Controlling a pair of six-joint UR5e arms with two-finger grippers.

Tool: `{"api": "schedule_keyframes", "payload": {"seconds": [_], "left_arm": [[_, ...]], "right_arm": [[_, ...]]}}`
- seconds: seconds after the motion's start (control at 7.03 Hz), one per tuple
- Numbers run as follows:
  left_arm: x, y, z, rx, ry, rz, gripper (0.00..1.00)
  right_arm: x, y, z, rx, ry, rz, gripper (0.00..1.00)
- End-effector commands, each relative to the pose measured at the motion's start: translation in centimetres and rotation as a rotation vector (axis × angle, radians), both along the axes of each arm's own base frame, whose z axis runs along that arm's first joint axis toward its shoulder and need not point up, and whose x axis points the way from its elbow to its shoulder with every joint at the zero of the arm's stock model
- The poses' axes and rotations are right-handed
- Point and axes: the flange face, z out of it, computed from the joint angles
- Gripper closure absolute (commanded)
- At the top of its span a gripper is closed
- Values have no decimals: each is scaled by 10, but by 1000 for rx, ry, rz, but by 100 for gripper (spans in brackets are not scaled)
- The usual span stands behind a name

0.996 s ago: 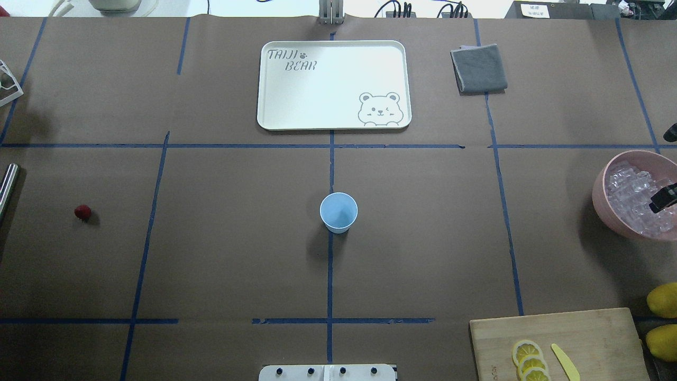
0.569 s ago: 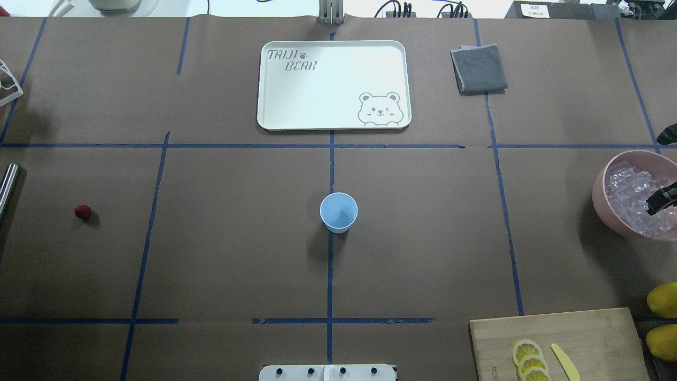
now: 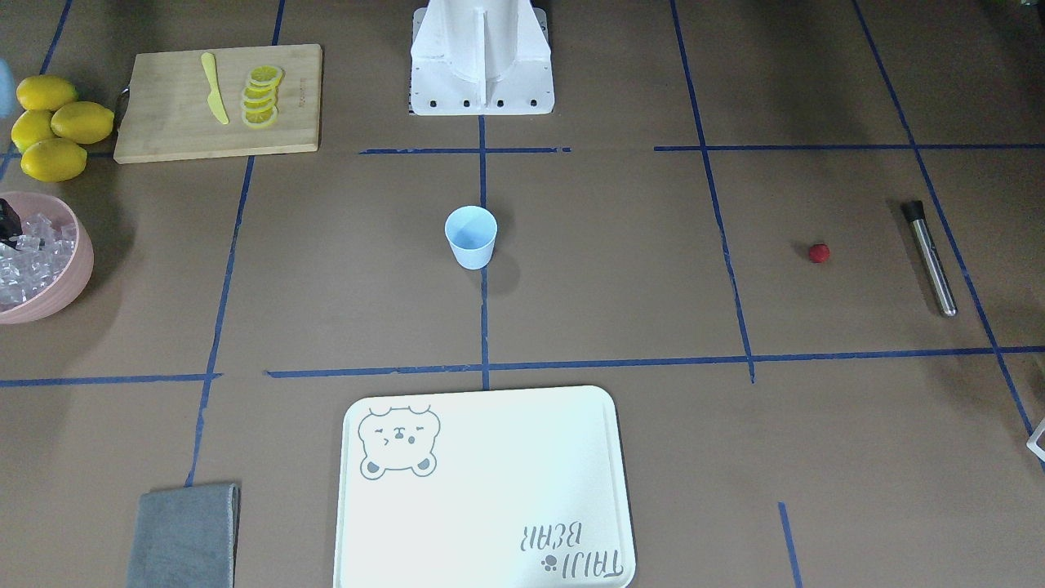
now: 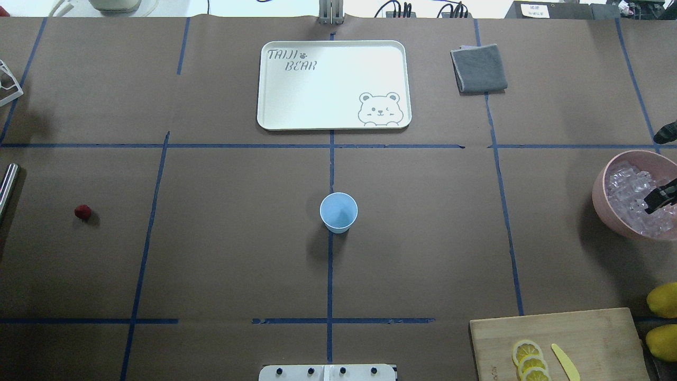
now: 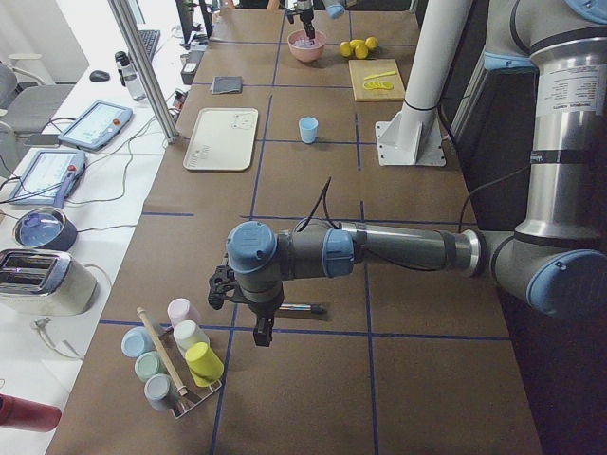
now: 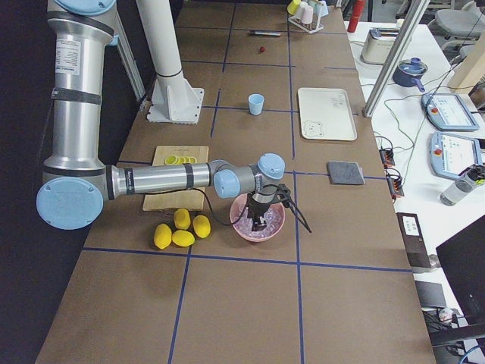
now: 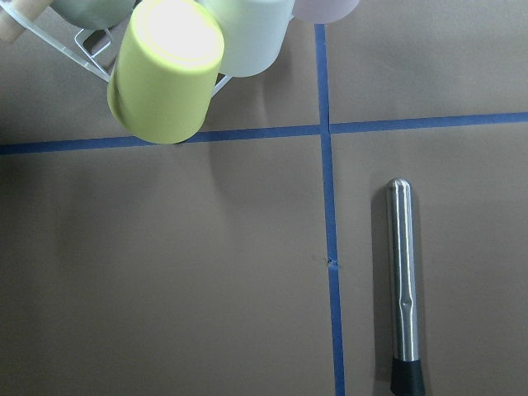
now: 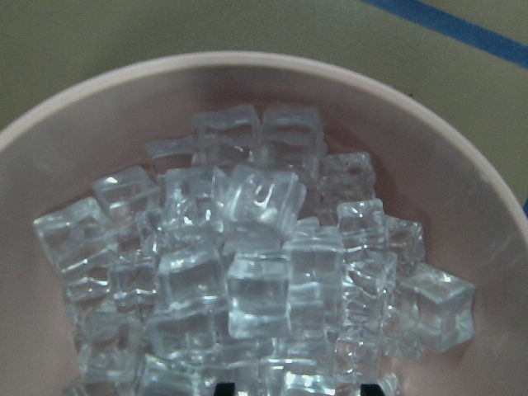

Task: Mash ice and strawberries in cup
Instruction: 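Close the right gripper on an ice cube and lift it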

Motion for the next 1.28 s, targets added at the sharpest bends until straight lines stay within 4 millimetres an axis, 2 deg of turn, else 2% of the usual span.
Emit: {"api": "schedule_keyframes", "payload": {"seconds": [0.0, 0.57, 1.0, 1.14], "left_arm": [[0, 0, -1, 2, 0, 0, 0], [-2, -1, -2, 3, 0, -5, 0], [-2, 1, -12, 0, 0, -24, 0], [-1, 3, -15, 4, 0, -25, 0]], "right_arm": [[1, -1, -5, 6, -8, 2, 42], [4, -1, -9, 13, -12, 8, 47], [9, 0, -6, 7, -7, 18, 51], [10, -1, -7, 7, -7, 21, 56]]}}
